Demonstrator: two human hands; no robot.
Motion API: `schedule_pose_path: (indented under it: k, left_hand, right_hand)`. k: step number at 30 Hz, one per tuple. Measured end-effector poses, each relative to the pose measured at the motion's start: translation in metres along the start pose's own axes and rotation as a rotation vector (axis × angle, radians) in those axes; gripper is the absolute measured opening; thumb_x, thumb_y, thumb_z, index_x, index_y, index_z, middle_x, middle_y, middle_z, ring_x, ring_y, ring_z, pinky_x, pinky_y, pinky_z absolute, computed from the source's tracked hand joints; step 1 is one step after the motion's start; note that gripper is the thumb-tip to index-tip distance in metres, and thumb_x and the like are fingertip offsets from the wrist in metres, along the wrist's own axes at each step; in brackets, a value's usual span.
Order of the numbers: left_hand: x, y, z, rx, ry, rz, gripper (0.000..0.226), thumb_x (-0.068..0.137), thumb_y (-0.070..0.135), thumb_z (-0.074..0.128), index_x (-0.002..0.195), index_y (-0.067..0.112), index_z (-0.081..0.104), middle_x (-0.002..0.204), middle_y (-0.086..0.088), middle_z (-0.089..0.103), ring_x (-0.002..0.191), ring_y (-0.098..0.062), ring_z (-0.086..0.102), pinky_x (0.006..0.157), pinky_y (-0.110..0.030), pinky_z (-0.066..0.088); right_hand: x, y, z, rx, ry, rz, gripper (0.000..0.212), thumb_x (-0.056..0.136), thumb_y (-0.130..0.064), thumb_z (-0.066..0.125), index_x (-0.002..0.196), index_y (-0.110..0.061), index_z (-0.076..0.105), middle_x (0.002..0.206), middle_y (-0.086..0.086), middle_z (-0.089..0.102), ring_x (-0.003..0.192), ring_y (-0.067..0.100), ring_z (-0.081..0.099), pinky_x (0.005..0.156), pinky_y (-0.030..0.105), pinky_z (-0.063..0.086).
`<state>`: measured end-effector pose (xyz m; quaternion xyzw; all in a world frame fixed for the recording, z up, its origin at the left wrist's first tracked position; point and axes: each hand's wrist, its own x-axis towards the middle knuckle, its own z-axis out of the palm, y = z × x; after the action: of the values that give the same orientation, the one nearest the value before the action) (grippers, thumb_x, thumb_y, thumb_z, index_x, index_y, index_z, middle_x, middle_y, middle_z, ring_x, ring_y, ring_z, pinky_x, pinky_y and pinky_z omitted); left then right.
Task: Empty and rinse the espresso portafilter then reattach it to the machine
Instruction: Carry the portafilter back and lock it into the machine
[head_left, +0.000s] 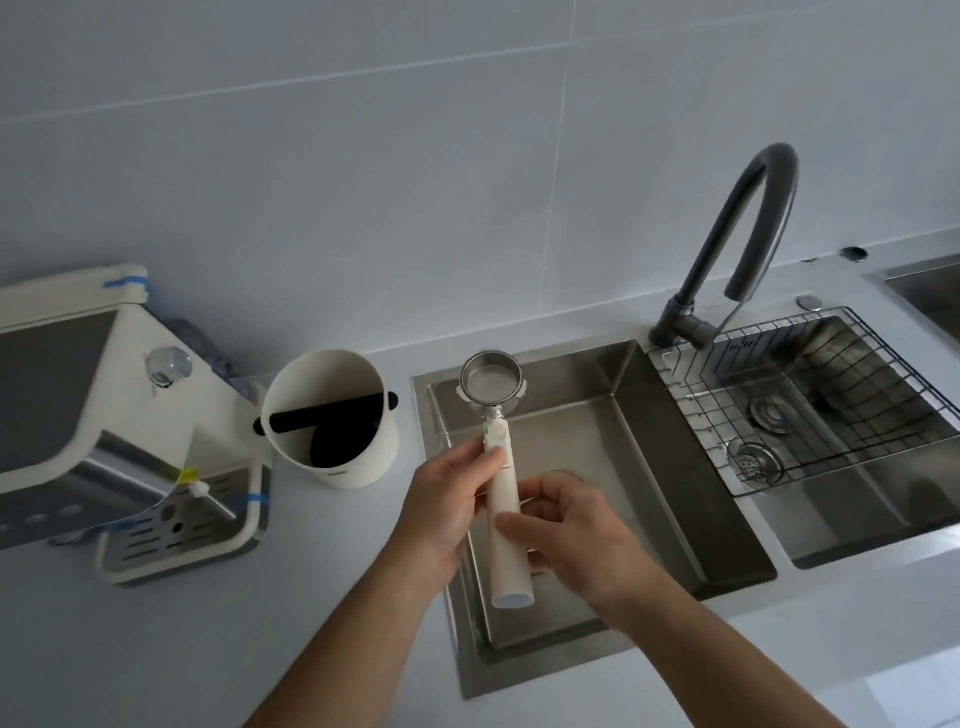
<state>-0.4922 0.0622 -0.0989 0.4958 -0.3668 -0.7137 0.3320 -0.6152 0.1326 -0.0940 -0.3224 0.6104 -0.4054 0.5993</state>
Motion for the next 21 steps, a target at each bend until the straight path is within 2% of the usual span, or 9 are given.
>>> schedule_pose_path:
  k: [2,4,6,11,15,18,21]
  left_hand:
    - [-0.007,0.002,-0.018,0.015,-0.010,0.014,0.012,0.089,0.014,0.062,0.088,0.015,0.074,0.066,0.004,0.061,0.069,-0.014,0.056,0.069,-0.030,0.046]
    - [-0.015,0.004,-0.035,0.022,-0.025,0.030,0.011,0.089,0.014,0.064,0.087,0.015,0.074,0.066,0.005,0.062,0.069,-0.014,0.056,0.070,-0.030,0.046]
    - [-0.022,0.006,-0.055,0.021,-0.044,0.048,0.009,0.087,0.015,0.066,0.087,0.014,0.075,0.069,0.004,0.063,0.073,-0.016,0.056,0.073,-0.032,0.047]
    - [-0.041,0.009,-0.102,0.019,-0.054,0.072,0.013,0.089,0.009,0.064,0.094,0.008,0.075,0.078,0.000,0.068,0.078,-0.015,0.061,0.072,-0.026,0.053]
    - [-0.057,0.009,-0.140,0.026,-0.064,0.056,0.015,0.089,0.010,0.064,0.095,0.015,0.077,0.088,-0.005,0.074,0.083,-0.016,0.066,0.077,-0.029,0.054]
    - [-0.069,0.010,-0.171,0.046,-0.062,0.045,0.016,0.089,0.013,0.065,0.095,0.020,0.078,0.091,-0.003,0.075,0.085,-0.015,0.067,0.080,-0.030,0.055]
    - [-0.081,0.010,-0.203,0.066,-0.054,0.041,0.015,0.089,0.016,0.065,0.096,0.019,0.078,0.090,-0.003,0.075,0.086,-0.016,0.067,0.082,-0.032,0.056]
  right_hand:
    - [-0.004,0.002,0.019,-0.005,0.003,-0.001,0.017,0.085,-0.012,0.073,0.102,-0.015,0.070,0.077,0.006,0.074,0.072,0.015,0.070,0.065,0.031,0.057]
    - [-0.008,0.003,0.037,-0.013,0.006,-0.003,0.018,0.085,-0.013,0.074,0.103,-0.015,0.070,0.087,0.016,0.074,0.077,0.019,0.071,0.072,0.037,0.058]
    - [-0.012,0.003,0.057,0.007,0.009,0.007,0.021,0.084,-0.012,0.074,0.104,-0.015,0.070,0.092,0.021,0.072,0.078,0.020,0.070,0.074,0.036,0.059]
    - [-0.021,0.008,0.105,0.069,-0.019,0.048,0.037,0.073,-0.015,0.076,0.109,-0.009,0.069,0.077,0.005,0.071,0.073,0.016,0.072,0.065,0.027,0.056]
    - [-0.030,0.012,0.143,0.070,-0.034,0.064,0.026,0.084,-0.005,0.074,0.109,-0.008,0.068,0.081,0.007,0.071,0.076,0.019,0.073,0.069,0.031,0.058]
    - [-0.035,0.015,0.174,0.076,-0.044,0.080,0.033,0.078,-0.009,0.077,0.109,-0.008,0.068,0.088,0.011,0.072,0.080,0.022,0.073,0.072,0.033,0.059]
    - [-0.038,0.019,0.204,0.090,-0.084,0.106,0.029,0.084,-0.005,0.073,0.112,-0.006,0.066,0.085,0.008,0.070,0.077,0.019,0.071,0.070,0.030,0.057]
